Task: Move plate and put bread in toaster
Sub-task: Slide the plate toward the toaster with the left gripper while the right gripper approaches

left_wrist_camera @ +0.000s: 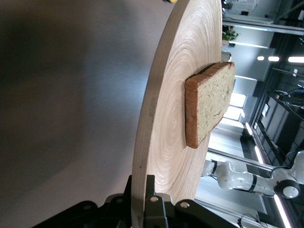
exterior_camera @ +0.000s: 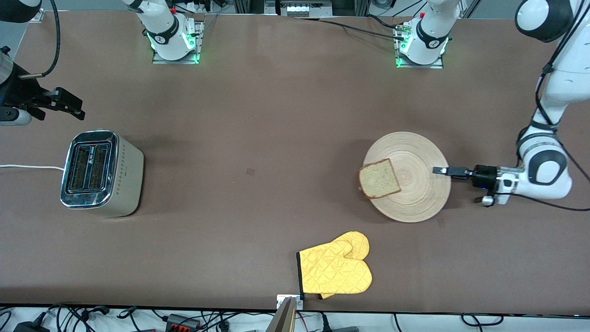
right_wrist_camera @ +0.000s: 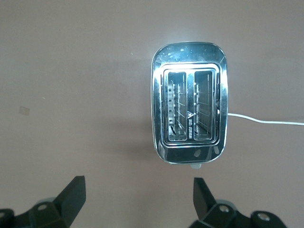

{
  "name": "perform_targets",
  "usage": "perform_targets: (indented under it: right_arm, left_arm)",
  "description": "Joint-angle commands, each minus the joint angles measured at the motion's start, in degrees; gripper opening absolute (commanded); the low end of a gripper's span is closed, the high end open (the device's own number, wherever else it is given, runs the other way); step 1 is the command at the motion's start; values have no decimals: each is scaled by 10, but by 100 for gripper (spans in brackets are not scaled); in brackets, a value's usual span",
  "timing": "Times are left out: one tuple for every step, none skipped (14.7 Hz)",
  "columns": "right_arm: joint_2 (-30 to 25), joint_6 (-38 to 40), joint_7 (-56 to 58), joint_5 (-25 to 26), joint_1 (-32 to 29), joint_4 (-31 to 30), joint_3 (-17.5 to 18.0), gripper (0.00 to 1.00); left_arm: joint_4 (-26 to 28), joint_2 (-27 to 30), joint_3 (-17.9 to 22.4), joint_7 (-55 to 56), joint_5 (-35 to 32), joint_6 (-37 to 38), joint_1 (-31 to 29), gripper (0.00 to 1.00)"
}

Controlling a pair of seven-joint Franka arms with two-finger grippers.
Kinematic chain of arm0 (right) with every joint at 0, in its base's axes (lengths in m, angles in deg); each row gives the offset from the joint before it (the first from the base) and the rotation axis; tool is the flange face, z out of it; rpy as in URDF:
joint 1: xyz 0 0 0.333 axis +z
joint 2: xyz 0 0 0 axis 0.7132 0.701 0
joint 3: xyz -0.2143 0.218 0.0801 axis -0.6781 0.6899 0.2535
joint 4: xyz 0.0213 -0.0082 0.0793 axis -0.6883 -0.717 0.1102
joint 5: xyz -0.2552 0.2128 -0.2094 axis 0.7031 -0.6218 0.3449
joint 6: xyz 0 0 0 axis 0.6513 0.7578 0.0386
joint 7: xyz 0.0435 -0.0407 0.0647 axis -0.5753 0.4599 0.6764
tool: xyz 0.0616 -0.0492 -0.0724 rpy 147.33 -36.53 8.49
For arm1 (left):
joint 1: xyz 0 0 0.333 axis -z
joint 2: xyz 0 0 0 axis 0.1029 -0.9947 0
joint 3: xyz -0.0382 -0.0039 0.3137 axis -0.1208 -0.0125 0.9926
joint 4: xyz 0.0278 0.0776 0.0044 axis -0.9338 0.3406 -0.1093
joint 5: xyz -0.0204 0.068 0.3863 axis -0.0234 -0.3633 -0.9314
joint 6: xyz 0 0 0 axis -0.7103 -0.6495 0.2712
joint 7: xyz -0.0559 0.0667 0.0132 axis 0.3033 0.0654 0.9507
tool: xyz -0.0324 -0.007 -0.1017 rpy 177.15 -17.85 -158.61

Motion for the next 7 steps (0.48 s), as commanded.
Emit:
perform_targets:
  right_arm:
    - [-3,-9,8,7,-1,-7,1,100]
    - [4,-9,8,7,0,-7,1,100]
    - [13,-9,8,7,2,-7,2,100]
    - [26,-11,7,5,2,-7,4,100]
    - [42,-19,6,2,9,-6,5,100]
    - [62,-29,-1,-1,23,-7,5,100]
    - [76,-33,-4,-9,39,-5,5,100]
  left_arm:
    - [-10,-11,1,-10,63,9,71,0]
    - [-10,-11,1,-10,89,-6,99,0]
    - [-10,-11,2,-10,107,-23,124,0]
    - [-10,-16,2,-10,121,-34,149,0]
    - [-10,-23,2,-11,138,-37,177,0]
    - [-11,-25,2,-11,161,-40,203,0]
    - [-11,-26,2,-12,178,-50,228,0]
